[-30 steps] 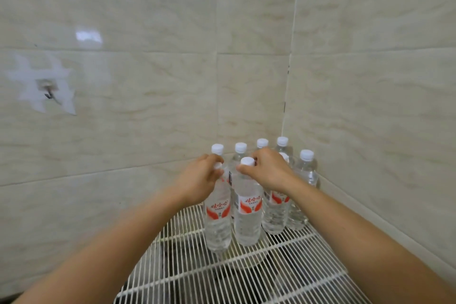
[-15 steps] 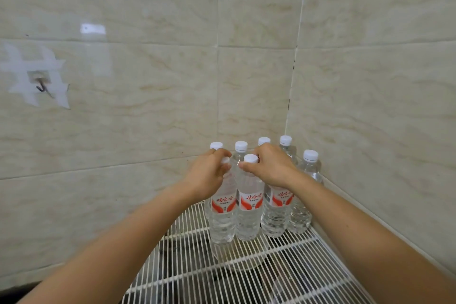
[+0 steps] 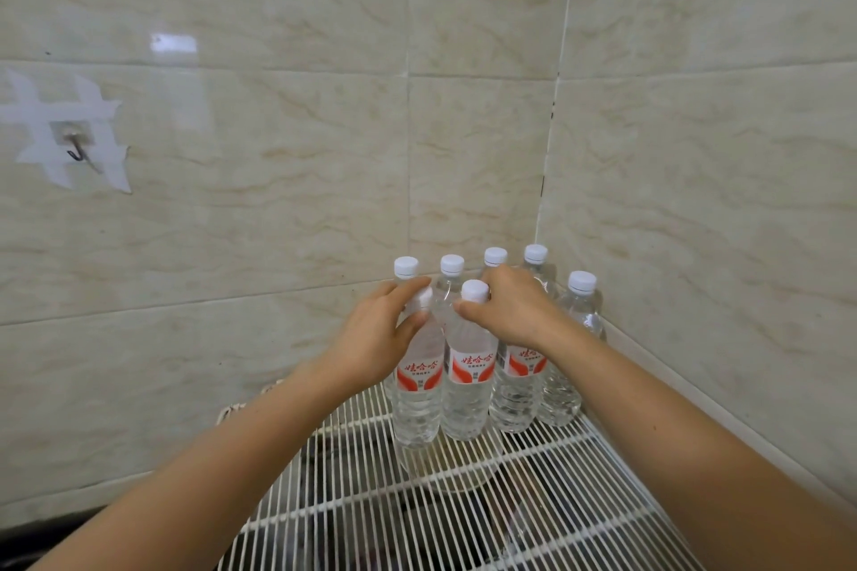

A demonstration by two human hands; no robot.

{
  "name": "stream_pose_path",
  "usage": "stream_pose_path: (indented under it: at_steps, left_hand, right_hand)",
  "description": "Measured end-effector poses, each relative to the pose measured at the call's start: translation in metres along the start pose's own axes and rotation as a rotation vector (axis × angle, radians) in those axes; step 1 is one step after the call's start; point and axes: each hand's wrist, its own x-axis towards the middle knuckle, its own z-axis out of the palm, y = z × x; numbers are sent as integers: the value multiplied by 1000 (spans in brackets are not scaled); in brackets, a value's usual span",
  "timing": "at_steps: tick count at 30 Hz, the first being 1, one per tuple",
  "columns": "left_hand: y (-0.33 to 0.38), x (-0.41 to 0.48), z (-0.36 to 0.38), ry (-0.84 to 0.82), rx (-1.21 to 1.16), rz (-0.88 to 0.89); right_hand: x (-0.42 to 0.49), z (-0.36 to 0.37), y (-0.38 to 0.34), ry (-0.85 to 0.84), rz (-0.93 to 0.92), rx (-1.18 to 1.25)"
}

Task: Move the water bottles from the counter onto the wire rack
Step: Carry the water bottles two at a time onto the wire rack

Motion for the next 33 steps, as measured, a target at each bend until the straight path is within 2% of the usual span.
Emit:
stream_pose_path:
  at_steps: [6,10,17,23,31,33]
  left_hand:
    - [-4,-14,1,10,-84,3]
    - [-10,-26,-8,19,-53,-14]
    - [-31,-72,-46,91,29,-61]
    - [-102,-180,-124,117,165,-230]
    - [-205,-424,-254,129,331,-680]
    - [-220,-472,-278,130,364,-775]
  right_hand:
    - [-11,-1,-3,15,-9,-41]
    - [-28,-4,-12,69,-31,-83]
    - [-62,7,-72,143,-162,-2]
    - [-103,100,-176,-73,-317,39]
    - [-220,267,-372,-433,-531,63]
    - [-244,294,-410,-480,-578,47]
